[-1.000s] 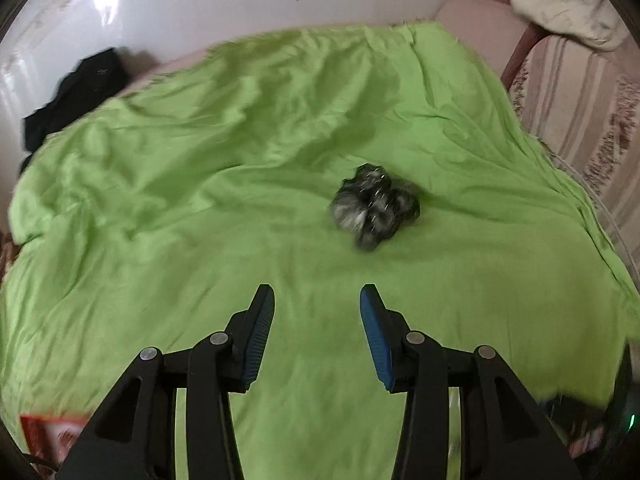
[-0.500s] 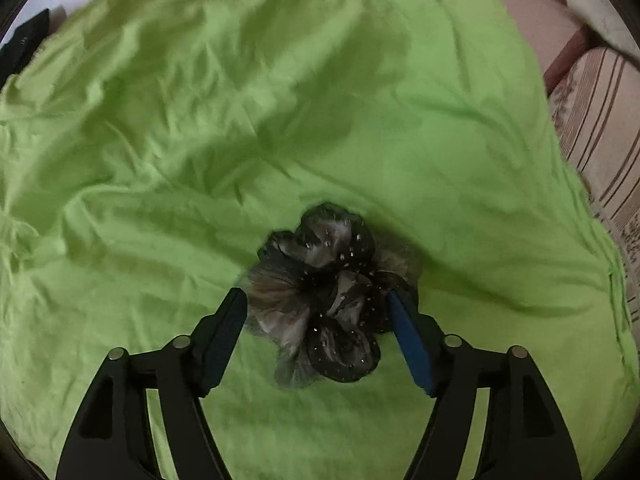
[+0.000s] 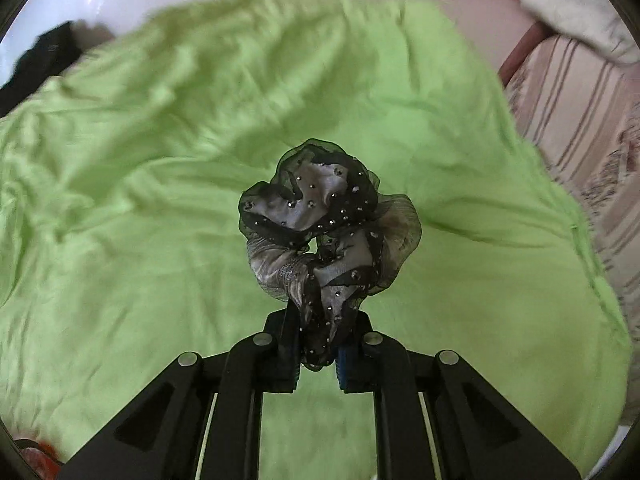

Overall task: Organize jewelry
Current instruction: 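Grasp the dark sheer scrunchie with the left tool while the right tool grasps the pearl bracelet, then carry the sheer scrunchie with the left tool while the right tool carries the pearl bracelet over the box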

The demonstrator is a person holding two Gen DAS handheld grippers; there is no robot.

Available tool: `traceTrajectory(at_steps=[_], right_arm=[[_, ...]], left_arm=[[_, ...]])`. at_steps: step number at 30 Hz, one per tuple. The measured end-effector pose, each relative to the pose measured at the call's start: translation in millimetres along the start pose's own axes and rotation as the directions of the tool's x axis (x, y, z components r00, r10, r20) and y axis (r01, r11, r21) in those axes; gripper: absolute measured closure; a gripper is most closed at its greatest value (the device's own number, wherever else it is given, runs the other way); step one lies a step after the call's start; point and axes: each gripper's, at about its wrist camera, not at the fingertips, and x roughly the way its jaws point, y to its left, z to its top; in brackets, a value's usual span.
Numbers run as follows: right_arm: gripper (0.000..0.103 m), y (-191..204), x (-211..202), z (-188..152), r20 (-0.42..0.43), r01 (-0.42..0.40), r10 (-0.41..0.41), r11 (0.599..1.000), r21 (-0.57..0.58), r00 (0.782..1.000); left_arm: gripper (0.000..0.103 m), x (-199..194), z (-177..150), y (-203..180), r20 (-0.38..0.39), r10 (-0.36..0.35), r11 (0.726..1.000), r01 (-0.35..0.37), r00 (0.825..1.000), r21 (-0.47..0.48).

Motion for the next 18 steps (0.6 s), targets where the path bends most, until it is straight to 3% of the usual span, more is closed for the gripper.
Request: traceTrajectory(at_steps=[4, 11, 13, 18], right_arm=[[0.092, 18, -28, 1, 0.053, 0.008, -0.007, 1.000, -0.016, 0.999], [0.092, 68, -73, -7, 0.130, 0.024, -0.014, 0.997, -0.077, 0.991], [0.092, 87, -88, -14, 0.156, 0.021, -0.005, 0.995, -0.099, 0.988], [0.092, 126, -102, -34, 0.184, 0.009, 0.016, 0.991, -0.135, 0.983]], left_arm=[[0.091, -78, -19, 19, 0.084, 0.017, 1.000, -0.015, 0.996, -0.023], [0.091, -213, -93, 47, 0.209, 0.076, 0.996, -0.064, 0.975, -0.067], [0.091, -244, -121, 54, 0.234, 0.134, 0.990, -0.119, 0.963, -0.077], [0.090, -297, -186, 70, 0.284, 0.304, 0.953, -0.290, 0.910, -0.091]])
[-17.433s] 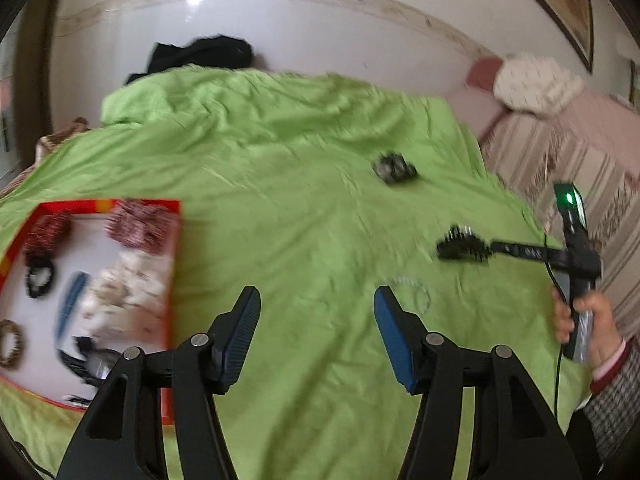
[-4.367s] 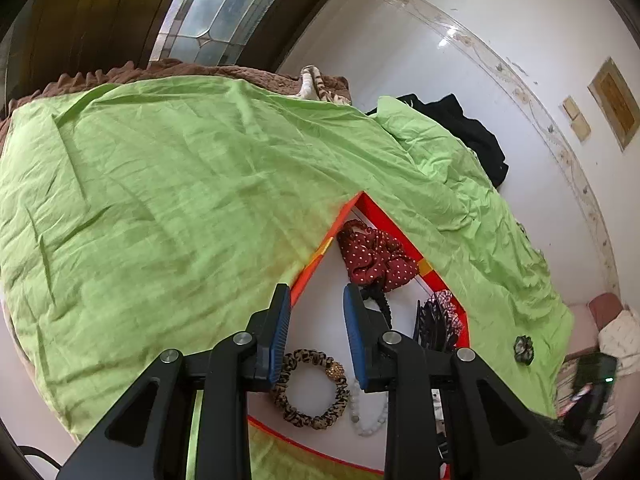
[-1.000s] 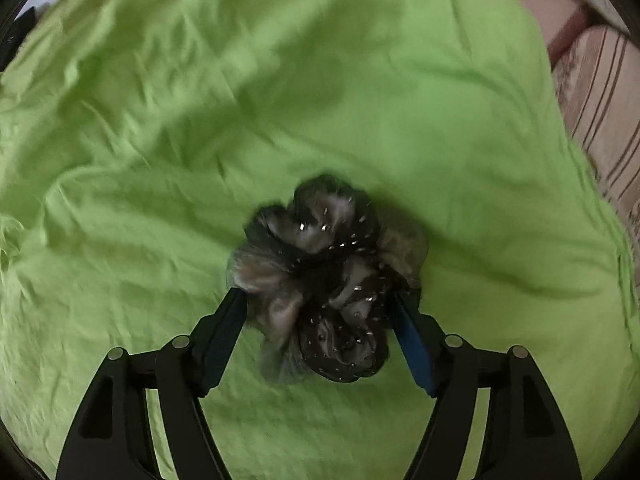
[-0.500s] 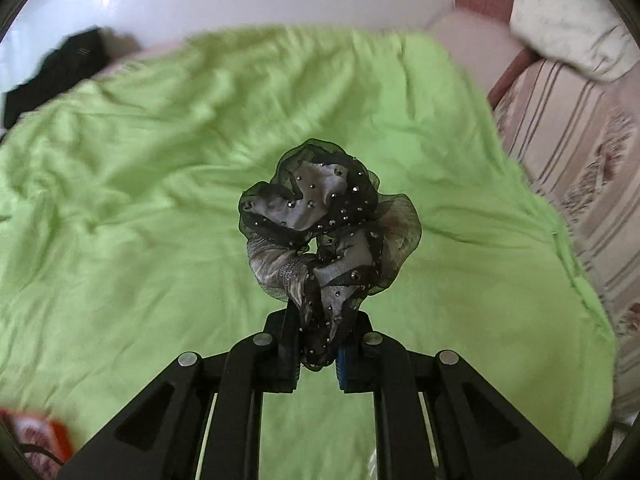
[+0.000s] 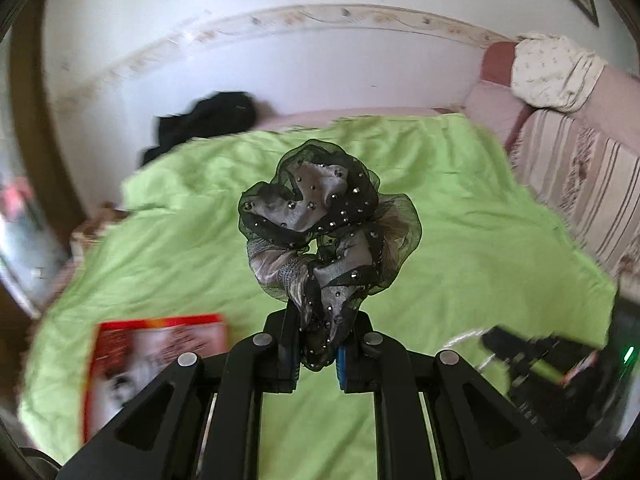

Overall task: Organize jewelry
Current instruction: 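Carry the sheer scrunchie with the left tool while the right tool carries the pearl bracelet over the box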

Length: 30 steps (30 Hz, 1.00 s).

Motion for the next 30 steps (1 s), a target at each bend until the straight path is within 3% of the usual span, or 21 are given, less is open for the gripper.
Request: traceTrajectory(at_steps=[5, 10, 20, 30], right_arm=[[0.092, 35, -9, -13, -0.024, -0.029, 0.029, 0.999, -0.027, 0.999], [0.092, 67, -15, -11, -0.036, -0.031, 0.028, 0.997, -0.076, 0.999], [0.092, 133, -7, 7, -0.063, -0.026, 0.016, 0.986, -0.162, 0.998], [0.092, 214, 15, 27, -0.075, -0.050, 0.031, 0.964, -0.262, 0.997]], left_arm=[[0.090, -30, -38, 40, 0.030, 0.137, 0.991, -0.137, 0.990, -0.010], [0.090, -37, -62, 72, 0.039, 0.199, 0.979, -0.197, 0.979, -0.052], [0.090, -24, -101, 145, 0.006, 0.229, 0.958, -0.224, 0.973, -0.182], [0.090, -3, -134, 225, -0.052, 0.235, 0.915, -0.239, 0.971, -0.326]])
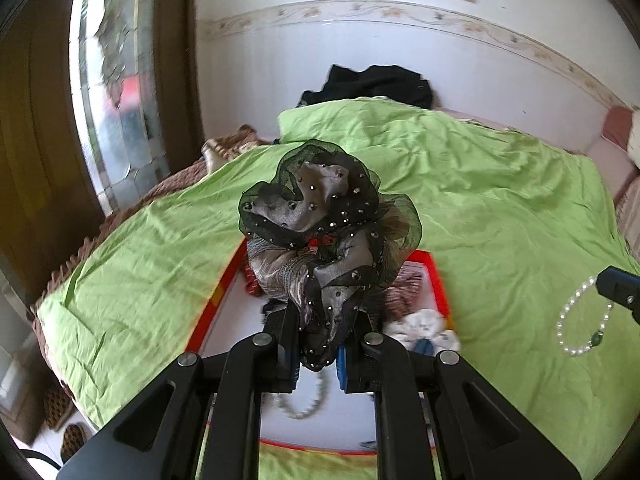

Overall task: Organize jewelry
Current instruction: 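Carry the sheer scrunchie with the left tool while the right tool carries the pearl bracelet over the box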

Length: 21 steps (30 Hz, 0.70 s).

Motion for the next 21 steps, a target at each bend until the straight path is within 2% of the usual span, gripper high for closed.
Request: traceTrajectory(at_steps=[11, 21], right_arm=[[0.092, 51, 32, 30, -0.021, -0.049, 0.048, 0.997, -0.053, 0.999], [0.092, 106, 55, 37, -0.047, -0.175, 0.171, 0.980, -0.090, 0.984]], left_arm=[[0.090, 38, -6, 62, -0.061, -0.003, 0.992, -0.004, 0.998, -0.125], [0.090, 81, -11, 108, -0.132, -0.042, 0.974, 0.012, 0.990, -0.225]])
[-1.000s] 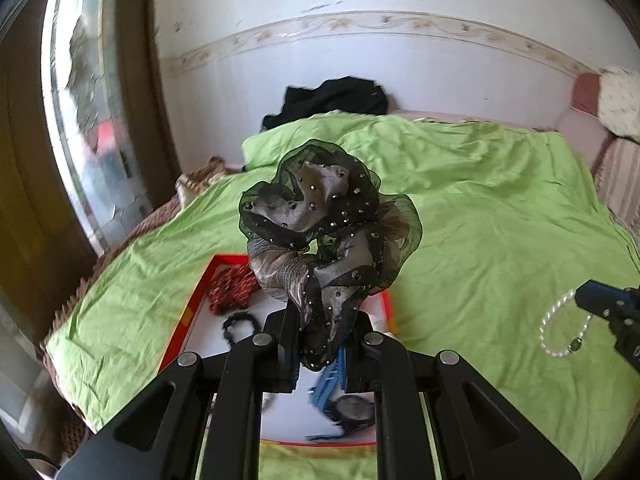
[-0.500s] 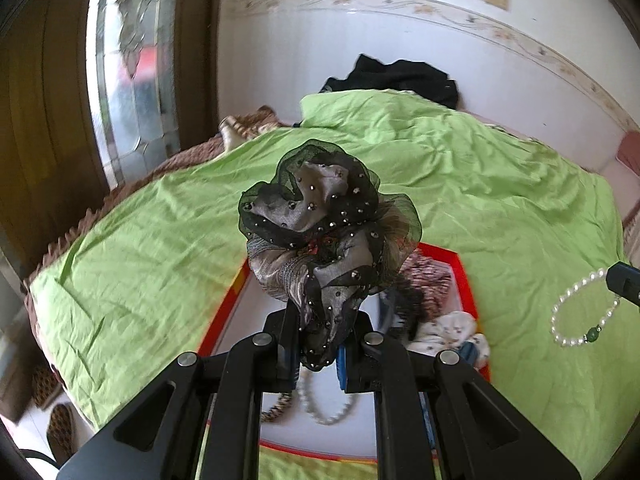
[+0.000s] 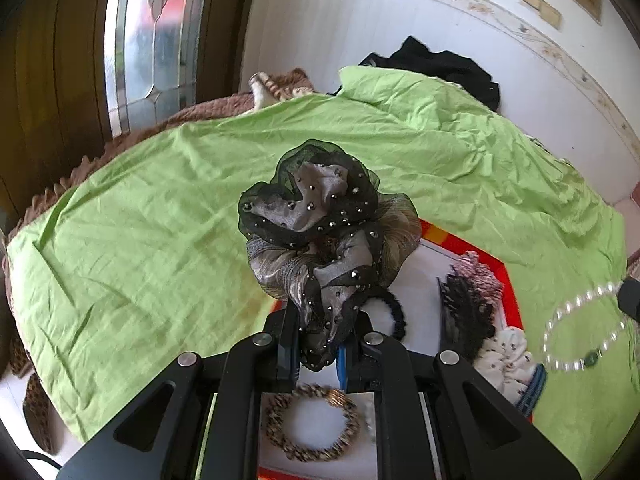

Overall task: Organize jewelry
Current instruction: 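Carry the sheer scrunchie with the left tool while the right tool carries the pearl bracelet over the box, then open the right tool to drop the pearl bracelet while the left tool releases the sheer scrunchie into the box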

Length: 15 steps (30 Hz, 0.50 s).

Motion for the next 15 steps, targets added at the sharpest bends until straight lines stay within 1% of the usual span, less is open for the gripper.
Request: traceTrajectory(at_steps=[4, 7, 11, 15], right_arm=[[0.092, 22, 18, 7, -0.027, -0.053, 0.053, 0.998, -0.026, 0.998], [0.092, 30, 31, 5, -0.058, -0.095, 0.094, 0.995, -0.018, 0.994], [0.092, 41, 50, -8, -0.108, -0.129, 0.127, 0.991, -0.018, 0.986], [0.092, 45, 70, -26, -0.177, -0.146, 0.142, 0.989, -0.009, 0.974]], left_arm=[[0.090, 12, 2, 10, -0.037, -0.025, 0.999, 0.024, 0.999, -0.041], [0.090, 19, 2, 11, -0.055, -0.028, 0.999, 0.025, 0.998, -0.040], [0.090, 26, 0, 9, -0.077, -0.013, 1.000, 0.011, 0.997, -0.022], [0.090, 28, -2, 4, -0.076, 0.004, 1.000, -0.004, 0.997, -0.001]])
